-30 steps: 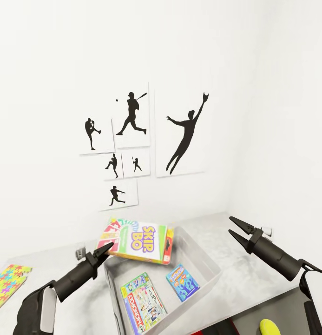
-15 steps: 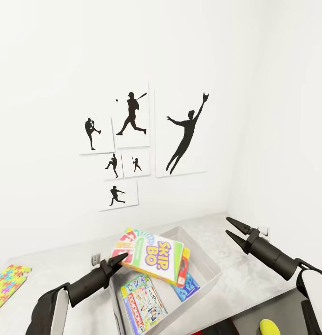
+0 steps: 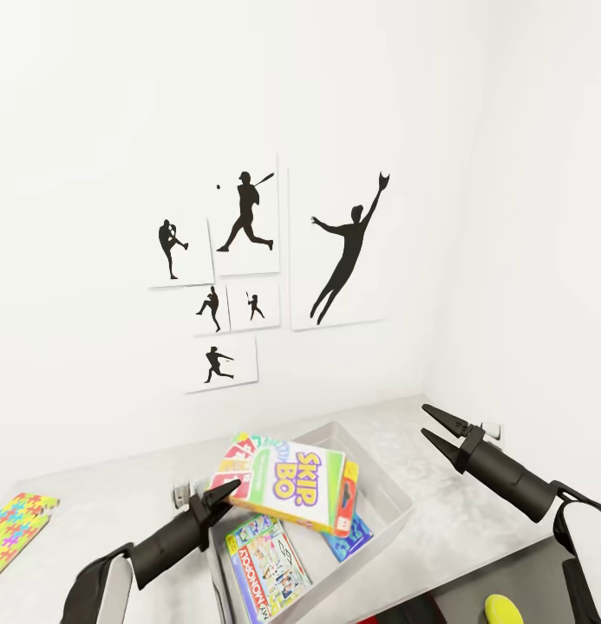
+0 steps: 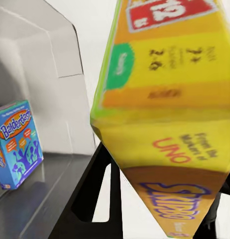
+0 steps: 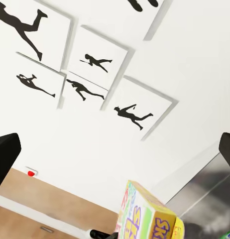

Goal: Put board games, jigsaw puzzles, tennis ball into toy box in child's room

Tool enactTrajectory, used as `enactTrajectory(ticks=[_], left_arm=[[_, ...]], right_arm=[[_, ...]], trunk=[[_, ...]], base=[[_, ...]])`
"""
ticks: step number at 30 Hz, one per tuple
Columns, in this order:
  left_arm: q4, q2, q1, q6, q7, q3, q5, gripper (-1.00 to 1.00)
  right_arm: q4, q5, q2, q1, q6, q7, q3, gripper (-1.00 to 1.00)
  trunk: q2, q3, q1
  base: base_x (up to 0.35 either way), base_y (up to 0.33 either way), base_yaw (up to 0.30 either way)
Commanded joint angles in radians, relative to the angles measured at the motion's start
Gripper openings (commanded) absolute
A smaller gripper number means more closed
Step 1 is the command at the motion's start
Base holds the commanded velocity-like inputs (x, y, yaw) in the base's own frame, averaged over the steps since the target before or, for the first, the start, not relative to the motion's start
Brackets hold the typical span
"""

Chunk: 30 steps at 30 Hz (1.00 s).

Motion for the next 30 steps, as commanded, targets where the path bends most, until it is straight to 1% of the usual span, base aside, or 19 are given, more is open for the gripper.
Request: enactTrajectory(ticks=[1,4,7,9,10,12,14,15,17,18,21,26,28,30], left_arm=[[0.013,-0.001,-0.001,0.002,-0.005,0.003,0.008,-1.00],[0.040,-0.001,-0.001,0.000,0.002,0.003,0.025,-1.00],[0.070,-0.001,-0.001,-0.002,0.024,0.001,0.048,-1.00],[0.080,-0.001,-0.001,-0.002,0.047,0.000,0.090,-1.00],[0.081,-0.001,-0.001,-0.002,0.054,0.000,0.105,-1.00],[0.084,-0.001,0.000,-0.003,0.096,-0.001,0.168,-1.00],[0.086,-0.001,0.000,-0.003,0.161,-0.002,0.235,-1.00],[0.086,-0.001,0.000,-0.003,0.181,-0.002,0.254,-1.00],[0.086,-0.001,0.000,-0.003,0.243,-0.003,0.317,-1.00],[0.087,-0.001,0.000,-0.003,0.267,-0.003,0.340,-1.00],[0.095,-0.001,0.000,-0.003,0.308,-0.003,0.373,-1.00],[0.139,-0.001,0.000,-0.004,0.329,-0.007,0.386,-1.00],[0.159,-0.001,0.000,-0.006,0.331,-0.017,0.388,-1.00],[0.180,-0.001,0.000,-0.008,0.334,-0.040,0.389,-1.00]], right_arm=[[0.000,0.010,0.000,-0.001,0.004,0.010,-0.001,1.00],[0.000,0.010,0.000,-0.001,0.004,0.010,-0.001,1.00],[0.000,0.010,0.000,-0.001,0.004,0.010,-0.001,1.00],[0.000,0.010,0.000,-0.001,0.004,0.011,-0.001,1.00],[0.000,0.010,0.000,-0.001,0.004,0.010,-0.001,1.00],[0.000,0.010,-0.001,-0.001,0.004,0.010,-0.002,1.00],[0.000,0.010,-0.001,-0.001,0.004,0.010,-0.002,1.00],[0.000,0.010,-0.002,-0.001,0.004,0.010,-0.003,1.00],[0.000,0.010,-0.003,-0.001,0.004,0.011,-0.003,1.00],[0.000,0.010,-0.003,-0.001,0.004,0.011,-0.003,1.00],[0.000,0.010,-0.003,-0.001,0.004,0.011,-0.003,1.00],[0.000,0.010,-0.004,-0.001,0.004,0.012,-0.004,1.00],[0.000,0.010,-0.005,-0.001,0.004,0.012,-0.005,1.00],[0.000,0.009,-0.006,-0.001,0.004,0.012,-0.005,1.00]], trunk=[[-0.001,0.000,0.000],[-0.001,0.000,0.000],[-0.001,0.000,0.000],[-0.001,0.000,0.000],[-0.001,0.000,0.000],[-0.001,0.000,0.000],[-0.001,0.000,0.000],[-0.001,0.000,0.000],[-0.001,0.000,0.000],[-0.001,0.000,0.000],[-0.001,0.000,0.000],[-0.001,0.000,0.000],[-0.001,0.000,0.000],[-0.001,0.000,0.000]], base=[[0.000,0.000,0.000],[0.000,0.000,0.000],[0.000,0.000,0.000],[0.000,0.000,0.000],[0.000,0.000,0.000],[0.000,0.000,0.000],[0.000,0.000,0.000],[0.000,0.000,0.000],[0.000,0.000,0.000],[0.000,0.000,0.000],[0.000,0.000,0.000],[0.000,0.000,0.000],[0.000,0.000,0.000],[0.000,0.000,0.000]])
